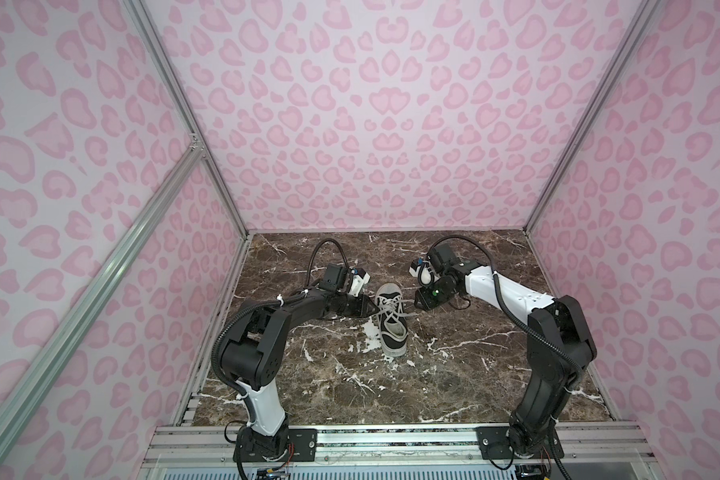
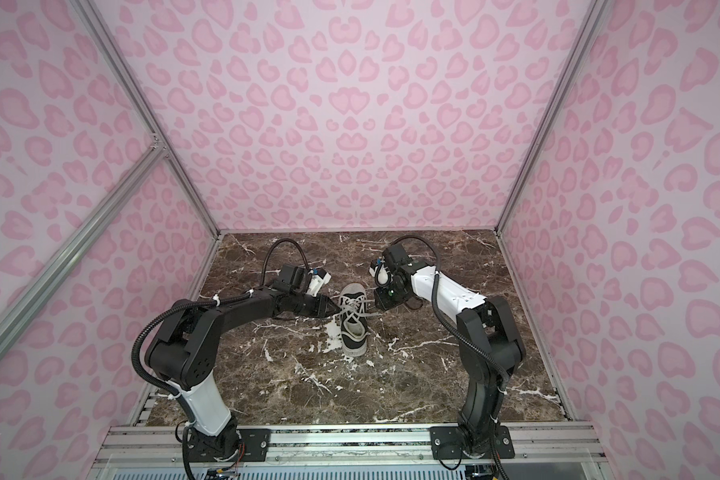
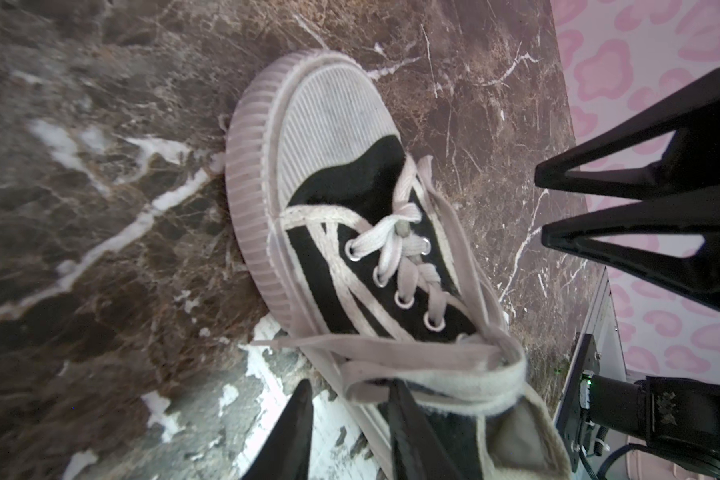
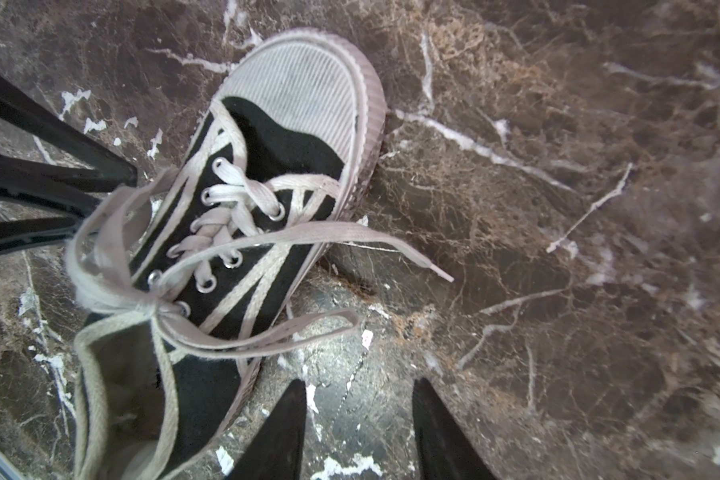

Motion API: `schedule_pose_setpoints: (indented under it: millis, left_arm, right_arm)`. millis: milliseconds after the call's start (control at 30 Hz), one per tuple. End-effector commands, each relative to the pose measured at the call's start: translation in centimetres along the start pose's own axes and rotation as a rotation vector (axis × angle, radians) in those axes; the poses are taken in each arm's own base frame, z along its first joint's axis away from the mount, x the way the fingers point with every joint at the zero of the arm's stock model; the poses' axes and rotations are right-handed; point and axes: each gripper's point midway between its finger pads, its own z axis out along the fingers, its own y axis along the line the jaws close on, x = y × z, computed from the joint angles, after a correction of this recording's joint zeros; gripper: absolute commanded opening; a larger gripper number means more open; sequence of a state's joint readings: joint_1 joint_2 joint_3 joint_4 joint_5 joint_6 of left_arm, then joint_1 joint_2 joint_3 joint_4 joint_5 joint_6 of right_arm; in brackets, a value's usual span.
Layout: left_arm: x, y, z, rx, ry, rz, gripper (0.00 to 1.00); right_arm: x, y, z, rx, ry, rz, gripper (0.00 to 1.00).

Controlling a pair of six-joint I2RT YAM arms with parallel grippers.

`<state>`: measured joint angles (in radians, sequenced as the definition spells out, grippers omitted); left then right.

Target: Tie the shoes

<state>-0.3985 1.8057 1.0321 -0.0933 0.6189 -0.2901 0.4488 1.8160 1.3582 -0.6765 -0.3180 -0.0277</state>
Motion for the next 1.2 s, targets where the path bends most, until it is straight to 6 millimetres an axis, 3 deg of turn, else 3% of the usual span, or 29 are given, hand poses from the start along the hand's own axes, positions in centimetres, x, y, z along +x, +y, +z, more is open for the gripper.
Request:
schedule_pose_setpoints:
  millis: [0, 400, 533, 700, 867, 1167]
  left_arm:
    - [-1.7, -0.5, -0.2, 0.018, -0.061, 0.007, 0.34]
    - [-0.4, -1.7, 1.0, 0.088, -0.016, -0.019, 0.29]
    - [-0.4, -1.5, 1.5, 0.079, -0.012, -0.028, 0.30]
    - [-0.3, 0.2, 1.0, -0.035, -0.029, -0.026, 0.31]
    - [-0.1, -0.2, 1.3, -0.008, -0.015, -0.029, 0.30]
    - [-0.3, -0.4, 1.0, -0.013, -0.025, -0.020, 0.12]
  right_arm:
    - [0.3, 0.1, 0.1, -0.008, 0.005, 0.005, 0.44]
    - [0.2, 0.3, 0.1, -0.018, 0.002, 0.008, 0.44]
    - [0.1, 0.4, -0.1, -0.022, -0.005, 0.009, 0.44]
    - [0.4, 0.3, 0.0, -0.019, 0.001, 0.007, 0.44]
    - [0.2, 0.4, 0.0, -0.022, -0.001, 0.007, 0.44]
    - [0.3, 0.7, -0.3, -0.039, -0.009, 0.013, 0.44]
